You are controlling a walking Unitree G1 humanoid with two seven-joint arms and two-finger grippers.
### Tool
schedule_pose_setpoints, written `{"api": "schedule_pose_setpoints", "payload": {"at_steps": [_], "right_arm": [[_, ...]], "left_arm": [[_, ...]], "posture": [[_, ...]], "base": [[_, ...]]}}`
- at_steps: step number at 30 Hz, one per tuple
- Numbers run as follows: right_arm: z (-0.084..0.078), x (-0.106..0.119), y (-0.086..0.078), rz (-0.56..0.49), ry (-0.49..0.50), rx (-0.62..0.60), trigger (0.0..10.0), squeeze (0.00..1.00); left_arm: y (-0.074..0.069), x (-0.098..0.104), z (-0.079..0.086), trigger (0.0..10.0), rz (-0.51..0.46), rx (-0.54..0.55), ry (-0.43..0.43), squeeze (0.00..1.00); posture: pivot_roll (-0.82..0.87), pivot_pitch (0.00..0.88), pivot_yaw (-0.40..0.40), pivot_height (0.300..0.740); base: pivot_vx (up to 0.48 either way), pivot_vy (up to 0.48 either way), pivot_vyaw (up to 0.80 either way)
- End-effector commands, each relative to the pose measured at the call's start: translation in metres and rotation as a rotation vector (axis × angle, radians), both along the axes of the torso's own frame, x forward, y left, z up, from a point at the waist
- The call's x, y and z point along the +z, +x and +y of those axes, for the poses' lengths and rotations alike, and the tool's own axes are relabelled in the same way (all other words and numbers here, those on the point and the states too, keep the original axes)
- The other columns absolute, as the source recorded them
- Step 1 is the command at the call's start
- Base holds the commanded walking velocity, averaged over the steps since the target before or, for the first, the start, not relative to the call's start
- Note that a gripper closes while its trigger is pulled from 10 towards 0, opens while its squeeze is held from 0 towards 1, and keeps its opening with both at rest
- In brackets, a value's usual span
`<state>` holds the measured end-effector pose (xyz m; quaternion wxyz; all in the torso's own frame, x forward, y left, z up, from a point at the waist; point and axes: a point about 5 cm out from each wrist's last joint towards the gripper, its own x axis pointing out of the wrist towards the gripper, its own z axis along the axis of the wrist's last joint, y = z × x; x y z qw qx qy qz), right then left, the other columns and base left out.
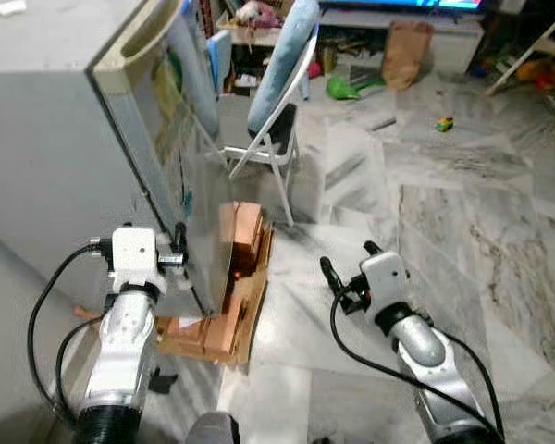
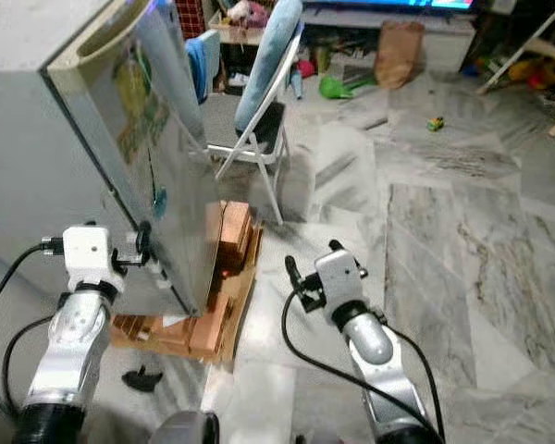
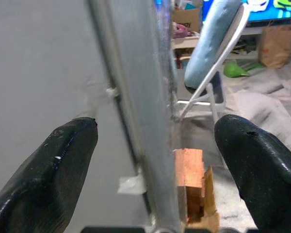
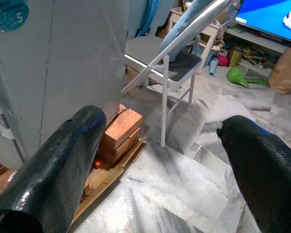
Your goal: Restocking fridge
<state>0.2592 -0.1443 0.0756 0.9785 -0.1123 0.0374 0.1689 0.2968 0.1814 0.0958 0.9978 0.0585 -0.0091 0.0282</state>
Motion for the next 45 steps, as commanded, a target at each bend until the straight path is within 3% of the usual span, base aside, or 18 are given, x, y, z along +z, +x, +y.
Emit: {"api": "schedule_pose_setpoints", "payload": {"at_steps": [1, 10, 18, 31, 39, 45], "right_arm": [[-0.002, 0.004, -0.002, -0.006, 0.006, 0.003, 10.0, 0.0], [-0.005, 0.006, -0.009, -0.006, 0.021, 0.003, 10.0, 0.0], [-0.008, 0.018, -0.011, -0.043, 0.035, 0.016, 10.0, 0.0], [-0.002, 0.029, -0.014, -0.05, 0.047, 0.06, 10.0, 0.0], [-0.004, 0.033, -0.011, -0.043, 0.047, 0.073, 10.0, 0.0], [0.002, 0.035, -0.026, -0.022, 0.076, 0.167, 10.0, 0.0]], "left_arm": [[0.005, 0.001, 0.0, 10.0, -0.003, -0.019, -0.003, 0.0], [0.018, 0.002, -0.006, 10.0, -0.004, -0.034, 0.001, 0.0], [0.028, -0.003, 0.006, 10.0, 0.019, 0.061, 0.05, 0.0], [0.046, -0.003, 0.012, 10.0, 0.042, 0.083, 0.108, 0.0], [0.059, 0.003, 0.007, 10.0, 0.052, 0.076, 0.123, 0.0], [0.071, 0.018, 0.014, 10.0, 0.044, 0.086, 0.148, 0.0]], "posture": [[0.03, 0.107, 0.005, 0.74], [0.01, 0.121, 0.008, 0.74], [-0.01, 0.13, -0.007, 0.74], [-0.04, 0.134, -0.019, 0.74], [-0.05, 0.123, -0.029, 0.74], [-0.05, 0.118, -0.024, 0.74]], "base": [[0.0, 0.0, 0.0], [0.0, 0.0, 0.0], [0.0, 0.0, 0.0], [0.0, 0.0, 0.0], [0.0, 0.0, 0.0], [0.0, 0.0, 0.0]]}}
